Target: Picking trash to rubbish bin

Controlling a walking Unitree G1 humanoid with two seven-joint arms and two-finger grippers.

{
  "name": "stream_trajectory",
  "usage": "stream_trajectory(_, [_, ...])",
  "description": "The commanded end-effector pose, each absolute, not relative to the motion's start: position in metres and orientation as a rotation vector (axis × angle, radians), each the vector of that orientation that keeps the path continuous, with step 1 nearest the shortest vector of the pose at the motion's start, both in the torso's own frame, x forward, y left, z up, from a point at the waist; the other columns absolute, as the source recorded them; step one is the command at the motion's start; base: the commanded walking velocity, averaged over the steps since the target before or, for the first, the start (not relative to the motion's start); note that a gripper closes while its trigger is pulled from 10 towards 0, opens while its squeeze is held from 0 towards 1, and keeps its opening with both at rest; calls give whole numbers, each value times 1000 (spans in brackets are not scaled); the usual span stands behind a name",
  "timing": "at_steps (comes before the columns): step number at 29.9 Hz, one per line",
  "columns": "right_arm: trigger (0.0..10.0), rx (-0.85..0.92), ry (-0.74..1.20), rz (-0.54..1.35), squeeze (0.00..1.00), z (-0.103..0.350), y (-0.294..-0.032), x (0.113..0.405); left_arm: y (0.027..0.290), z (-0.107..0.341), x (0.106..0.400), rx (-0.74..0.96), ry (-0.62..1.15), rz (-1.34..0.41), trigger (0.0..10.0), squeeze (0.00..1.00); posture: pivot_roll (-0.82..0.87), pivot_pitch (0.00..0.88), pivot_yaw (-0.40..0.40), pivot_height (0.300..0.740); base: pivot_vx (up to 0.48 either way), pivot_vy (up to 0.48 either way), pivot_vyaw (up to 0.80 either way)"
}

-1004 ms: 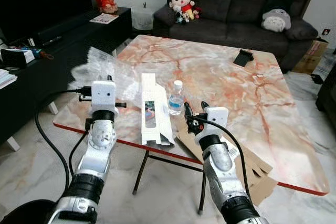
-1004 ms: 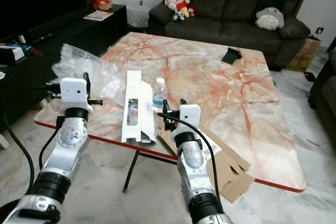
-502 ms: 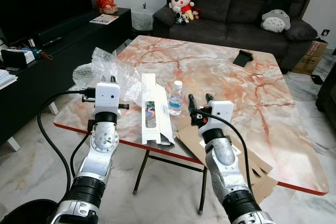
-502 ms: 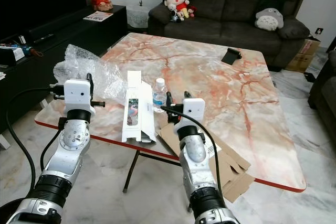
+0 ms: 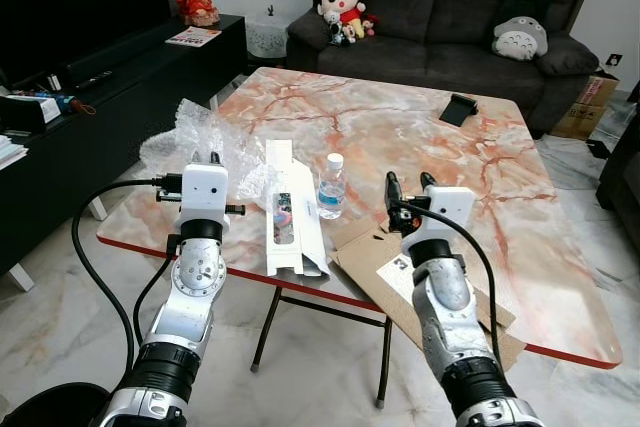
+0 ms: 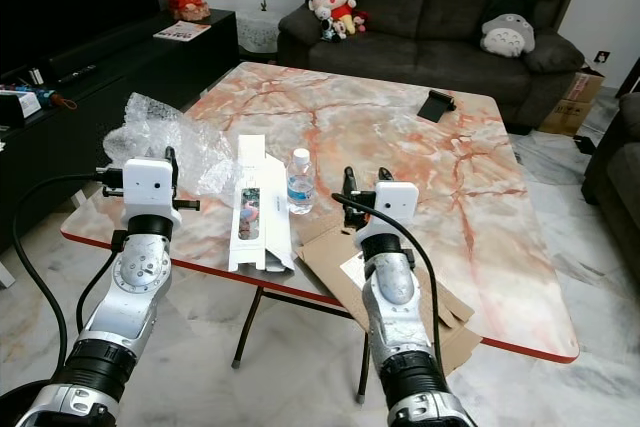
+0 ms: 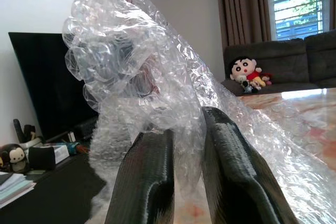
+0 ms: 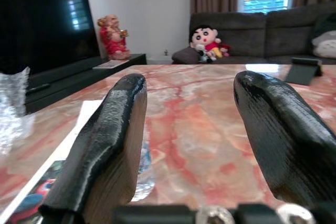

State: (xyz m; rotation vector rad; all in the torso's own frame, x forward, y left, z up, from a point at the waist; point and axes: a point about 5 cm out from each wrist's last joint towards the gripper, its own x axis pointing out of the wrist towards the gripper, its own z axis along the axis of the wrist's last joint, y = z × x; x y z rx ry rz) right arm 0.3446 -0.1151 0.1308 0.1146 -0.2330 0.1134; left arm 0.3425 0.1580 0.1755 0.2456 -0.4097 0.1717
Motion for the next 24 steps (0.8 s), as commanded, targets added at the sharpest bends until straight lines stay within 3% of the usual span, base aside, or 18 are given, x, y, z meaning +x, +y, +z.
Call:
stream_trajectory(1, [10000,115,-259,108,0,136,-114,345,158,178,342,254,-417,175,10000,0,162,0,-57,740,0,0,0])
stream_trajectory(24, [10000,113,-251,85,0,134,-121,344,156,176,341,248,-418,157,10000,0,144,0,-47,740,-32,0,0])
